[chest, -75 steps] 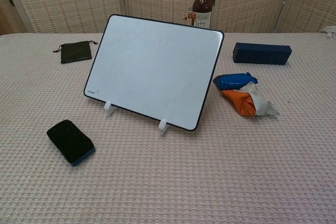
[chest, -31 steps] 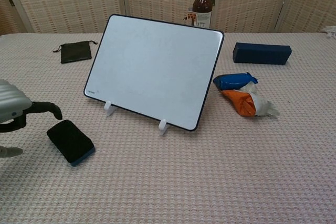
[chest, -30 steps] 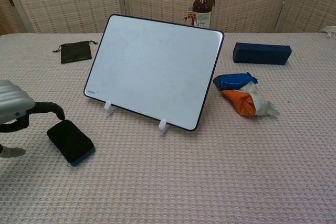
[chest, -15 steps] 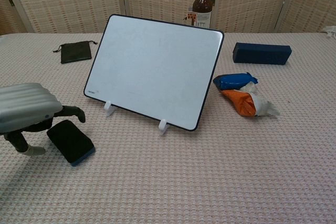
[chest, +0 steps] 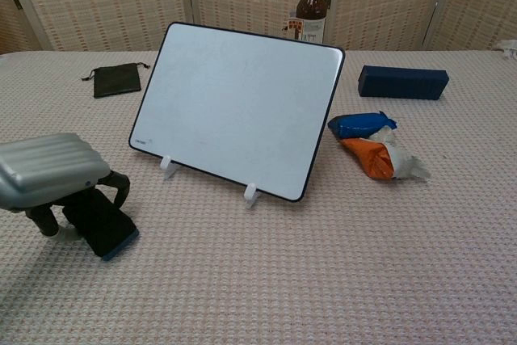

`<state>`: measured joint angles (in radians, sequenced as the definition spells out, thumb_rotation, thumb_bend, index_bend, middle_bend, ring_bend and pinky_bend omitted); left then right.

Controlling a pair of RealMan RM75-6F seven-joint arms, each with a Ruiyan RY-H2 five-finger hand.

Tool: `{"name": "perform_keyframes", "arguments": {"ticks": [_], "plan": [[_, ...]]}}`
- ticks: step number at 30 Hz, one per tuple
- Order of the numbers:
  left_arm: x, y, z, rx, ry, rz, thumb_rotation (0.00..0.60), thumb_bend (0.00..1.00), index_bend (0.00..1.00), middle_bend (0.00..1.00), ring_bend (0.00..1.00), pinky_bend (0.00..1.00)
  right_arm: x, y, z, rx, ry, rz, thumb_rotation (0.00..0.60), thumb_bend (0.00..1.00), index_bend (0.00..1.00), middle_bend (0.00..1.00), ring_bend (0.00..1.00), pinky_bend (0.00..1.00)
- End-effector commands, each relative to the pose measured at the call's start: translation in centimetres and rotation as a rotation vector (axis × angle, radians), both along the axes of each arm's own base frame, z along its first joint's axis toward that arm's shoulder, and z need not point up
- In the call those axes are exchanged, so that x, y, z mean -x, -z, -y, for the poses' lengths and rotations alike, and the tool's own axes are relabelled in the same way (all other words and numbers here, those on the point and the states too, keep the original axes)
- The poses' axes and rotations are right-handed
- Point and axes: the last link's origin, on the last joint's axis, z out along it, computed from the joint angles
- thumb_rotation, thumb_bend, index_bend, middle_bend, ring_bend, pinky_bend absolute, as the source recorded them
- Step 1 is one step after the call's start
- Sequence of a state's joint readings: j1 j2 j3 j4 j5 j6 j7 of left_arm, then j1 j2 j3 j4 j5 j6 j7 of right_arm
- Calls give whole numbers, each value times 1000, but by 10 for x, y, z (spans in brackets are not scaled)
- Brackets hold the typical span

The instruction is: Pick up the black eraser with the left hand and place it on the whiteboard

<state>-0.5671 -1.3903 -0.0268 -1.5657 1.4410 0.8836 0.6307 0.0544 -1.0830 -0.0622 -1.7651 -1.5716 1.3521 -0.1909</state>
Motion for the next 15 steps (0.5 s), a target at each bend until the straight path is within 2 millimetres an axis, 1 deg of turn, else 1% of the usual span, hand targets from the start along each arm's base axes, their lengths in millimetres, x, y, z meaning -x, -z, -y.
{"name": "perform_keyframes", "arguments": {"ticks": [1,3,8,11,15], "plan": [[-3,1,0,-18,31,39,600,264,652,1000,995,1000,0,0,0,-1,0,0,600,444,0,0,0,0],[-5,-1,1,-49,60,76,600,266,677,1000,996,1000,0,0,0,-1,1,-1,600,444,0,0,0,0],[-16,-10,1,-171,95,208,600,278,688,1000,999,1000,0,0,0,-4,0,2,600,444,0,0,0,0],[-27,-13,-4,-279,108,324,600,285,689,1000,1000,1000,0,0,0,-9,1,3,600,444,0,0,0,0],[-46,-7,-14,-370,122,434,600,291,682,1000,999,1000,0,-1,-1,-7,2,8,600,444,0,0,0,0]]}}
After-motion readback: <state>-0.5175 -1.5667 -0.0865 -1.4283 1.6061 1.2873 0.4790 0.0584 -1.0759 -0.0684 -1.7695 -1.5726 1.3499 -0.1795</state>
